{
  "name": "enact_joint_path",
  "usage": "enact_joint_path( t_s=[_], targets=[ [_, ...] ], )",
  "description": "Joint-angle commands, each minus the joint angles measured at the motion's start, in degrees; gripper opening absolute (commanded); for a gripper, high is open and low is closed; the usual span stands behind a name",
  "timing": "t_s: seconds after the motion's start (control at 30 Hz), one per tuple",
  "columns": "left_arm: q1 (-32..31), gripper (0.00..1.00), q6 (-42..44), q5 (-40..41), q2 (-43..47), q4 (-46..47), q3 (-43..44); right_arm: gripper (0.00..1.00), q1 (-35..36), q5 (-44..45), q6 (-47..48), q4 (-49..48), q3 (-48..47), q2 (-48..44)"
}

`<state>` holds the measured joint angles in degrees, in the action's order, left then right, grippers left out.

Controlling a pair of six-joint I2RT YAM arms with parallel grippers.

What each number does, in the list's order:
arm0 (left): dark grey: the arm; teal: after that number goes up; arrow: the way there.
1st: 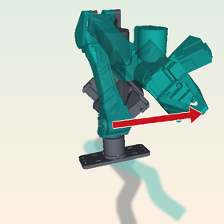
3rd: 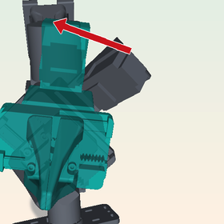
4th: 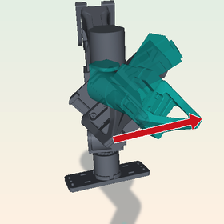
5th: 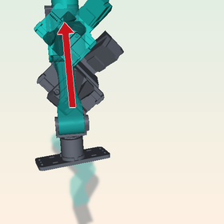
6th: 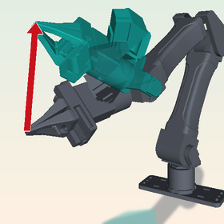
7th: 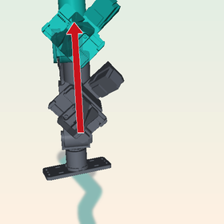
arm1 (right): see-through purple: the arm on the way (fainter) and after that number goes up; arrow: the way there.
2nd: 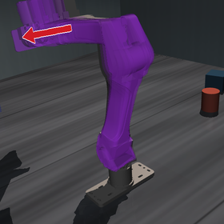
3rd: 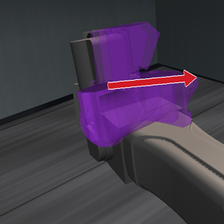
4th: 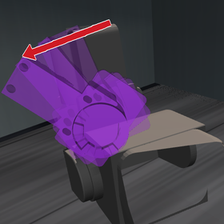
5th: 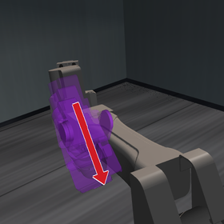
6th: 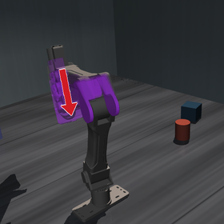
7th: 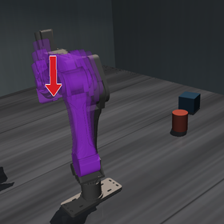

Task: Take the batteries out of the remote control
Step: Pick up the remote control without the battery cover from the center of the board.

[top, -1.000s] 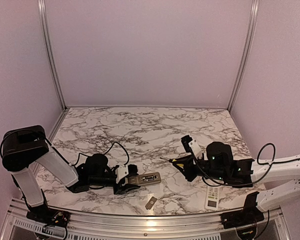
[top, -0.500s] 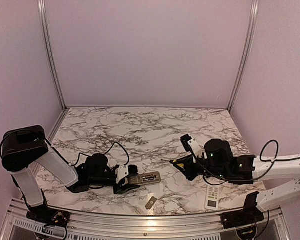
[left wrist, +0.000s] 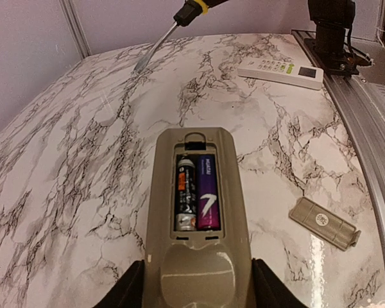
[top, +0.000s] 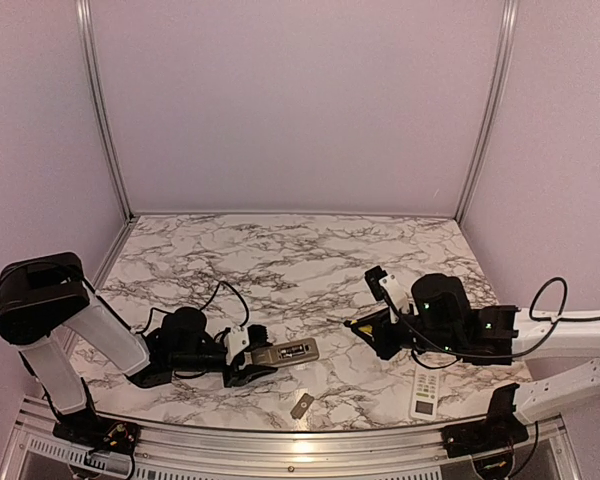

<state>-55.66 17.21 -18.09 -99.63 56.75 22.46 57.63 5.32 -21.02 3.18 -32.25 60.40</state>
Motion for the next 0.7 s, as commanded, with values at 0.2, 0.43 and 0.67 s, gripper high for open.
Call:
enact_joint_path(
  t_s=[0.2,0.43,0.67],
  targets=[
    [3.0,0.0,-9.33,4.1,-0.18,17.94,-4.16,0.0,-0.24,3.89,-0.08,1.9,-2.9,0.65],
    [3.1,0.0,-7.43,0.68,1.36,15.99,-4.44,0.0,-0.22,3.91,-0.21,1.3,-2.89,0.77],
    [3.29,0.0,-7.26,-0.71,2.09,13.58,-3.4,0.0,-0.23,3.45,-0.27,1.79,-3.57,0.97]
  ],
)
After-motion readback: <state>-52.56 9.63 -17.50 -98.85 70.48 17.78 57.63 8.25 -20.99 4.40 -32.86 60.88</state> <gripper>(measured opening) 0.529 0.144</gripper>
